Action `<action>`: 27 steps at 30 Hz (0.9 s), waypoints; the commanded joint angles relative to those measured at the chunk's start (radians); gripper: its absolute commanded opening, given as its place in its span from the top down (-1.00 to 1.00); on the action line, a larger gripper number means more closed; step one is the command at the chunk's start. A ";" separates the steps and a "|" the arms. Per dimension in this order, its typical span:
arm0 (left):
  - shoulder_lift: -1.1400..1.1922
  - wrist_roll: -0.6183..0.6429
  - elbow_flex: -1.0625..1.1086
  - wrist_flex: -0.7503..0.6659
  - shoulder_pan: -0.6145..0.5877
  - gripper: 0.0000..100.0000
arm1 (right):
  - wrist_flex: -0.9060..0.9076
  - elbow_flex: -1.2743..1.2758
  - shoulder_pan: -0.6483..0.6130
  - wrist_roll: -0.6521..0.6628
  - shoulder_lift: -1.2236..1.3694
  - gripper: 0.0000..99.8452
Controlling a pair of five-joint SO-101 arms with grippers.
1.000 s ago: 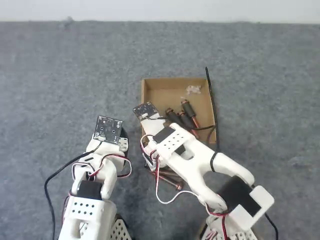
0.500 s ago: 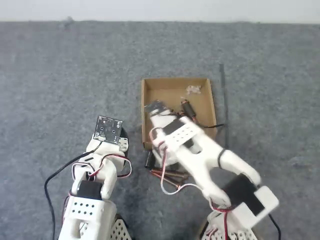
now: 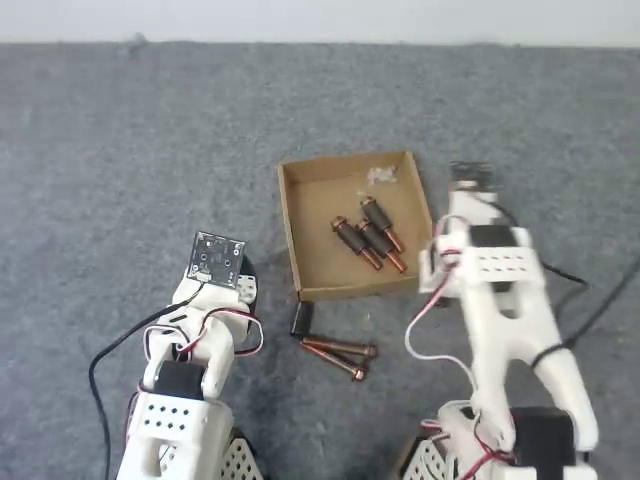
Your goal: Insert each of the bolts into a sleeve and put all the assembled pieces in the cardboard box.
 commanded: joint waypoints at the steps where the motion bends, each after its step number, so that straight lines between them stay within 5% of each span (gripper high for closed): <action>1: -0.011 -0.011 -0.008 -0.020 0.000 0.97 | -0.061 0.023 0.116 0.015 -0.053 0.99; 13: 0.002 0.071 -0.231 0.298 -0.003 0.97 | -0.228 0.055 0.219 0.015 0.067 0.99; 20: 0.321 0.064 -0.473 0.370 -0.003 0.97 | -0.191 -0.071 0.300 -0.021 0.216 0.99; 27: 0.647 -0.173 -0.708 0.434 0.104 0.97 | -0.194 -0.101 0.308 -0.021 0.255 0.99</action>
